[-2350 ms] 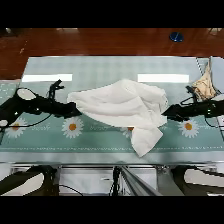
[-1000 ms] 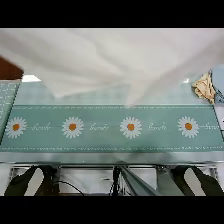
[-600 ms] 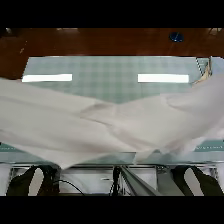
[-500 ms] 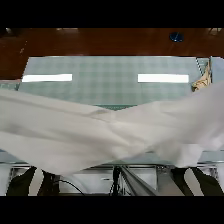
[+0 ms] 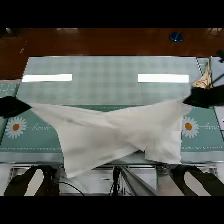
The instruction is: Fold the shirts.
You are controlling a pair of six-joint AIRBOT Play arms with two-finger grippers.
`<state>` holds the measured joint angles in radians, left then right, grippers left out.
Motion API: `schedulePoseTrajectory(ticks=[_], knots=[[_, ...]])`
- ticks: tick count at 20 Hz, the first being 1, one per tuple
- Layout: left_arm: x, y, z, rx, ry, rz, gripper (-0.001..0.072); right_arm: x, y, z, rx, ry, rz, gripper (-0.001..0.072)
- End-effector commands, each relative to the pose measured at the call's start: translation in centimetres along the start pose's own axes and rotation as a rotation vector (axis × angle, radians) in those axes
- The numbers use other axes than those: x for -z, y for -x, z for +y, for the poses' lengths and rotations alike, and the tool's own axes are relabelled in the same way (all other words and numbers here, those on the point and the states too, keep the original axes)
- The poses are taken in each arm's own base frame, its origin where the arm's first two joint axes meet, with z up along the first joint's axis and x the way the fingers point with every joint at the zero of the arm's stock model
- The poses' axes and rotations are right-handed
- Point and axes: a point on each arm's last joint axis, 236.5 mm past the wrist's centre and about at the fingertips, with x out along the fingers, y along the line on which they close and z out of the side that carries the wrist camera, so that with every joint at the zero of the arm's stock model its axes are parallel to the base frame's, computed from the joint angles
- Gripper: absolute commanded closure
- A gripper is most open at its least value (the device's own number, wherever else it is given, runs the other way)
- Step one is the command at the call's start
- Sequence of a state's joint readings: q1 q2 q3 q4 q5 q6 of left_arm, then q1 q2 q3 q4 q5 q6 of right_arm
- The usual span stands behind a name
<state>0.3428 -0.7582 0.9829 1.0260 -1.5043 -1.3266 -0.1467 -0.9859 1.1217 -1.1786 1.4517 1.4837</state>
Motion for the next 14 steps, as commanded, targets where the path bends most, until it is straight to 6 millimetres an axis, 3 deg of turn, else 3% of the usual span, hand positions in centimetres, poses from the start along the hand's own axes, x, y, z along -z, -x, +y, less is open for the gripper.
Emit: schedulePoseTrajectory(ticks=[1, 4, 7, 9, 11, 14], knots=[[-2.9, -7.6, 1.8, 0.068, 0.018, -0.041, 0.069, -7.0, -7.3, 0.1, -0.085, -0.036, -0.108, 0.0689], [-7.2, -10.0, 2.7, 0.103, 0.076, -0.149, 0.0689, -12.9, -9.5, 0.0, -0.134, -0.043, -0.242, 0.0689], [-10.0, -11.4, 4.8, 0.069, 0.136, -0.243, 0.0689, -18.5, -9.6, -2.0, -0.095, -0.097, -0.458, 0.0688], [-10.8, -12.8, 6.0, 0.04, 0.15, -0.264, 0.0689, -19.7, -10.5, -3.3, -0.065, -0.109, -0.498, 0.0688], [-11.2, -14.5, 6.4, 0.029, 0.164, -0.268, 0.0689, -19.7, -12.1, -4.2, -0.054, -0.127, -0.482, 0.0688], [-9.8, -18.1, 5.6, 0.04, 0.155, -0.187, 0.0688, -18.8, -14.7, -5.1, -0.05, -0.146, -0.423, 0.0687]])
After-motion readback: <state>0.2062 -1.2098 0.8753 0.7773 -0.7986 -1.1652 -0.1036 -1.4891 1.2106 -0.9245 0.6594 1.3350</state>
